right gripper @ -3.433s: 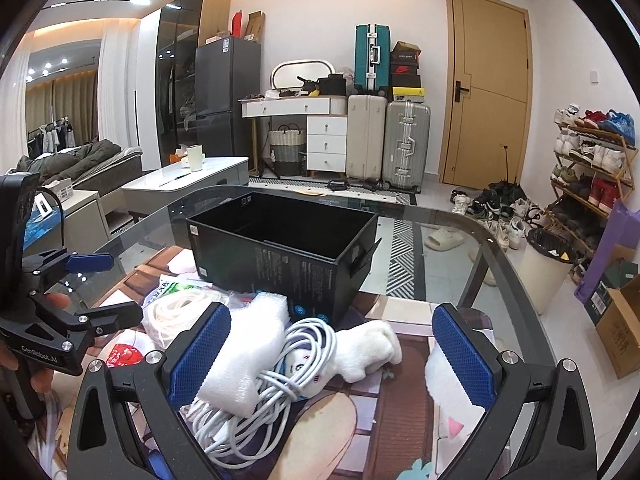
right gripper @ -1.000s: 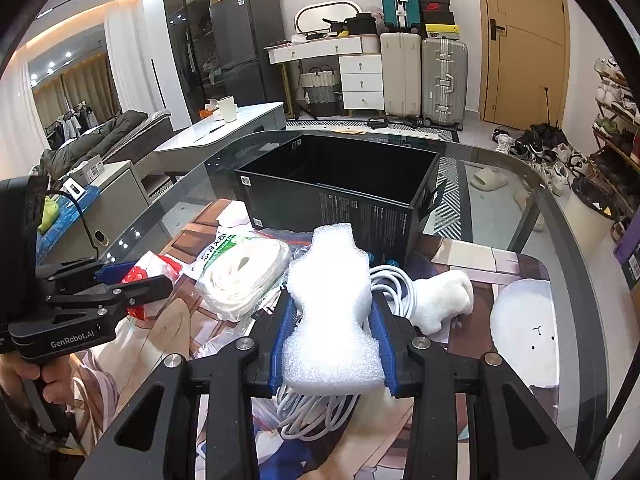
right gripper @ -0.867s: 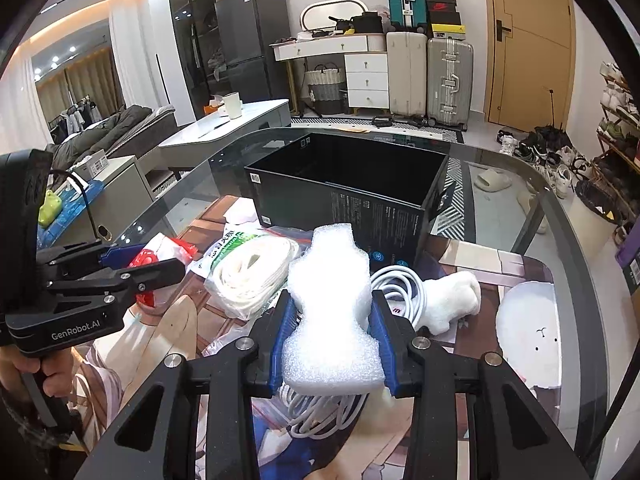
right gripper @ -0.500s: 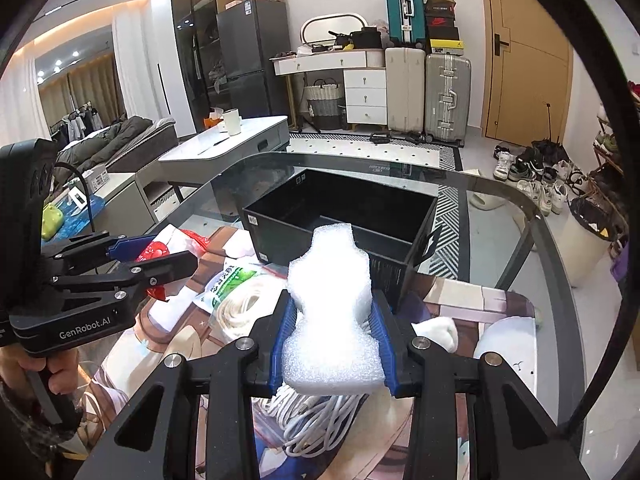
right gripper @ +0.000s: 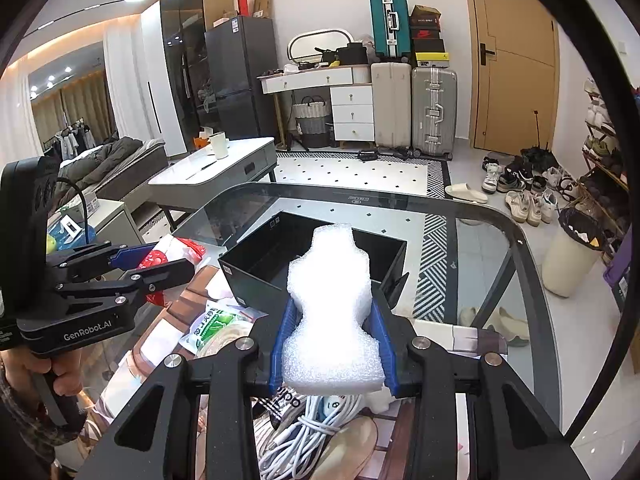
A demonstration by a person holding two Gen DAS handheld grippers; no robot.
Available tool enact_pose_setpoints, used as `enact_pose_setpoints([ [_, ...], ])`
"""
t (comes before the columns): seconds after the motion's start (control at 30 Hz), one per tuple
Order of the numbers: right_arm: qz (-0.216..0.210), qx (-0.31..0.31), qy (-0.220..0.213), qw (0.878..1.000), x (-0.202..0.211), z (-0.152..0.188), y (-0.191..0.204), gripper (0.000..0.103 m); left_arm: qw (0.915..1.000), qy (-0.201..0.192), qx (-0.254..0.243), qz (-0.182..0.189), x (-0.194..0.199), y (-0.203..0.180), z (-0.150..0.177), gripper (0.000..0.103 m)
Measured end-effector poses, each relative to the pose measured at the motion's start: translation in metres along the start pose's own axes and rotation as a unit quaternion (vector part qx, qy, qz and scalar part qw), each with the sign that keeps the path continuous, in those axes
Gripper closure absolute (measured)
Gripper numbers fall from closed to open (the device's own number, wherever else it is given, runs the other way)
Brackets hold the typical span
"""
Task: Organize soft objects
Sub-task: 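Lift the red packet and white foam piece over the black box with both grippers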
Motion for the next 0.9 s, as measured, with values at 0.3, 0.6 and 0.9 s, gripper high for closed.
enact_pose_setpoints([
  [0.3,-0.004,0.002,-0.004,1.000,-0.018,-0.028,-0.001,0.066,0.9999,-0.009,-0.004,0.005,-0.017,0.004,-0.025,0.062],
  [0.6,-0.007,0.004,0.005,1.000,-0.037,-0.042,-0.012,0.066,0.9999,-0.011,-0.003,0.011,-0.035,0.008,-0.045,0.062],
  [0.9,-0.012,0.003,0.009,1.000,-0.055,-0.044,-0.021,0.066,0.9998,-0.004,-0.001,0.020,-0.060,0.010,-0.056,0.062],
])
Point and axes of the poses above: each gripper's, at about its wrist camera, not at the fingertips, and x roughly against the way its jaws point, y to its left, z to its underside, the point moved 5 cm from there along -x, roughly the way its jaws point, and after that the axes turned 6 degrees about -y, right-handed, at the moved point
